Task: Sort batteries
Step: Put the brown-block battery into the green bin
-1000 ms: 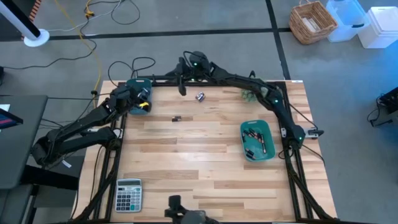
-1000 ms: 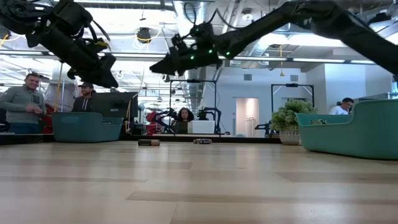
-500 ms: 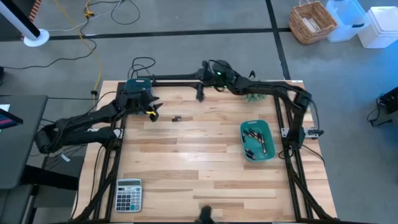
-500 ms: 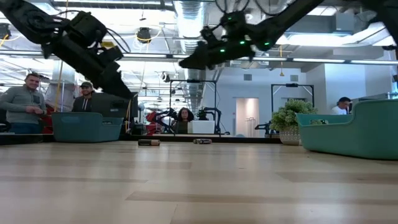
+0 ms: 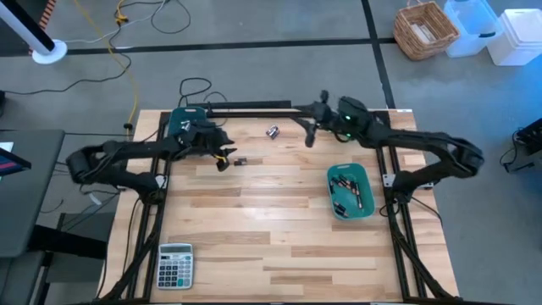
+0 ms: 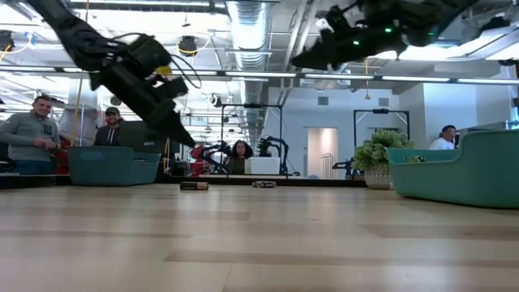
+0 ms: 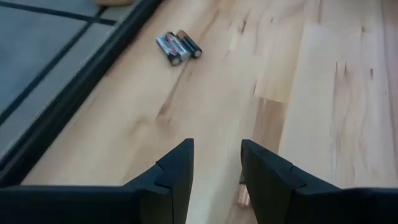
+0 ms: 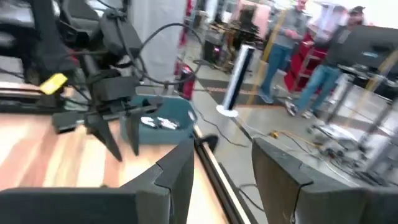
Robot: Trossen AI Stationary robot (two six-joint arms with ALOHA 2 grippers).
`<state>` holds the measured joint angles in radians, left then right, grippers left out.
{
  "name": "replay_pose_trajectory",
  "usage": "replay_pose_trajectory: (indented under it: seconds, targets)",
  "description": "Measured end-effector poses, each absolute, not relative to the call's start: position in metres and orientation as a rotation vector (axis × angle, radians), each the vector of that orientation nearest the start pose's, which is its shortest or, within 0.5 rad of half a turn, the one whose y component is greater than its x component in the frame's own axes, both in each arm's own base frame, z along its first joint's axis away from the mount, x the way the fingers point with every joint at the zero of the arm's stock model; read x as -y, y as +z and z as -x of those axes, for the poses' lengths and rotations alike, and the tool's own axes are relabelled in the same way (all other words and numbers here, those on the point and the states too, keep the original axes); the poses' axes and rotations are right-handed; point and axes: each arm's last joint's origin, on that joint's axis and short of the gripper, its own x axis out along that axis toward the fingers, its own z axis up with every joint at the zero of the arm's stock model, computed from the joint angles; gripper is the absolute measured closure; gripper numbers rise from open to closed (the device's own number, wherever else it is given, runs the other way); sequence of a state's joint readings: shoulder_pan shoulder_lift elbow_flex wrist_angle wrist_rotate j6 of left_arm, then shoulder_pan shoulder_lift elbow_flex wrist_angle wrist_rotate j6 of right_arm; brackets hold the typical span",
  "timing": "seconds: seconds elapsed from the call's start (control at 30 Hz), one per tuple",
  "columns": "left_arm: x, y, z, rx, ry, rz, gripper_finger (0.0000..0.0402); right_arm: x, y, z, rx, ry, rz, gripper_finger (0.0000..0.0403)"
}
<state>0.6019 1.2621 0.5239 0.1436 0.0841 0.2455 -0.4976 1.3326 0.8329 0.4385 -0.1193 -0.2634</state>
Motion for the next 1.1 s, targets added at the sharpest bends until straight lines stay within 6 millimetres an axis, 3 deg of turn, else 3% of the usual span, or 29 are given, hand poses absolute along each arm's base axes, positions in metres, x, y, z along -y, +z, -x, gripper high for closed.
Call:
replay_pose_trajectory:
  seconds: [0.33, 0.57, 0.8, 1.1]
  targets:
    - [-0.158, 0.173, -0.237, -0.770, 0.370, -0.034, 0.0275, 0.104, 0.280, -0.192, -0.065, -0.507, 0.257, 0.0232]
    - [-0.162, 0.173, -0.244, -0.867, 0.300, -0.055, 0.0275, 0.085, 0.268, -0.150, -0.077, -0.613, 0.242, 0.0232]
    - [-0.159, 0.169, -0.241, -0.930, 0.213, -0.078, 0.0275, 0.072, 0.255, -0.122, -0.065, -0.683, 0.227, 0.0232]
    - [-0.159, 0.155, -0.242, -0.992, 0.182, -0.038, 0.0275, 0.067, 0.249, -0.108, -0.042, -0.700, 0.223, 0.0232]
